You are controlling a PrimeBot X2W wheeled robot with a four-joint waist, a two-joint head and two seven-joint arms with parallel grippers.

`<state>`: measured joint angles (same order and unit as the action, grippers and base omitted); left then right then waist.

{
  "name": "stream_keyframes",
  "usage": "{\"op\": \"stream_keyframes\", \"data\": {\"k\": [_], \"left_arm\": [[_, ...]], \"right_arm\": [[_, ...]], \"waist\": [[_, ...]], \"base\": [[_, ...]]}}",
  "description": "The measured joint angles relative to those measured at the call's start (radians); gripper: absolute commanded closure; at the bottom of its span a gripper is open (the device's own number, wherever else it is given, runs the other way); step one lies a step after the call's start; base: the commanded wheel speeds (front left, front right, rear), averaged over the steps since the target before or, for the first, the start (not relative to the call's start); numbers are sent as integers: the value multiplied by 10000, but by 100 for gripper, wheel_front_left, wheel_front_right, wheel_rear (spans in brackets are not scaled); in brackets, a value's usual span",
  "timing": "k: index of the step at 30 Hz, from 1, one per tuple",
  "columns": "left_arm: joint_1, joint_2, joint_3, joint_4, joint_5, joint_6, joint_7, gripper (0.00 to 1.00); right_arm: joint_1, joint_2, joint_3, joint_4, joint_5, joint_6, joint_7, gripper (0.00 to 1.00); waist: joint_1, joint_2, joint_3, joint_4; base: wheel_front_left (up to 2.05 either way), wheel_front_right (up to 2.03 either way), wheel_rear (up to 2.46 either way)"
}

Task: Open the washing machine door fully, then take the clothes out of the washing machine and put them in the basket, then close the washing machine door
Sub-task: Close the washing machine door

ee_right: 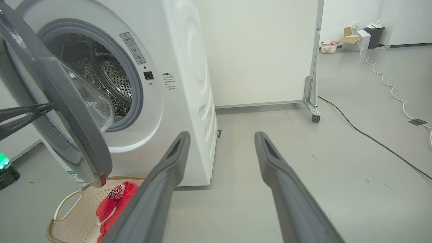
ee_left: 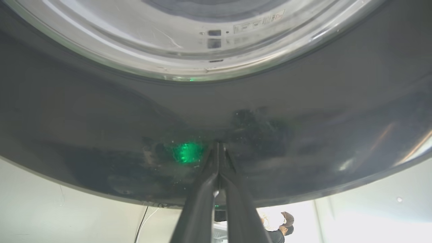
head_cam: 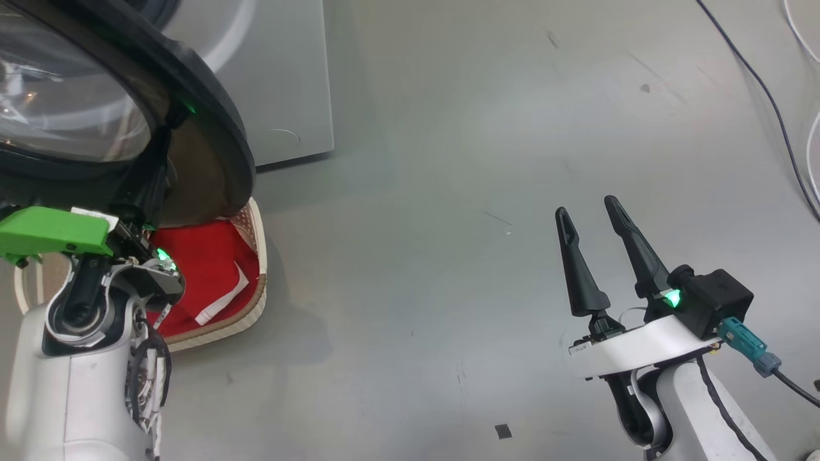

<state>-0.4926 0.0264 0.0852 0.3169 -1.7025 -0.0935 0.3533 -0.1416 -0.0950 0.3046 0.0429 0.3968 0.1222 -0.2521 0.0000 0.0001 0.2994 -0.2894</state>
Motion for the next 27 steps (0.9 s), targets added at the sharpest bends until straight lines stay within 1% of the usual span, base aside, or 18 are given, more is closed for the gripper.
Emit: {"op": "stream_keyframes", "data": {"k": [5, 8, 16, 27], "left_arm": [[-411, -2, 113, 159, 115, 2, -742, 100], [-622, 4, 130, 209, 472, 0, -1101, 100], [-1260, -4, 430, 370, 700, 2, -2080, 100], [-2158, 15, 554, 800, 1220, 50, -2801, 100]], "right_arm": [[-103, 50, 52, 19, 90, 0, 0, 0], [-158, 100, 48, 21, 173, 0, 0, 0], [-188, 213, 46, 56, 253, 0, 0, 0], [-217, 307, 12, 107, 332, 0, 0, 0]], "waist": [[0, 0, 152, -390], [0, 0, 244, -636], [0, 0, 487, -1263], [0, 0, 778, -1928]], "base": [[0, 0, 0], [0, 0, 0], [0, 0, 0], [0, 0, 0]]}}
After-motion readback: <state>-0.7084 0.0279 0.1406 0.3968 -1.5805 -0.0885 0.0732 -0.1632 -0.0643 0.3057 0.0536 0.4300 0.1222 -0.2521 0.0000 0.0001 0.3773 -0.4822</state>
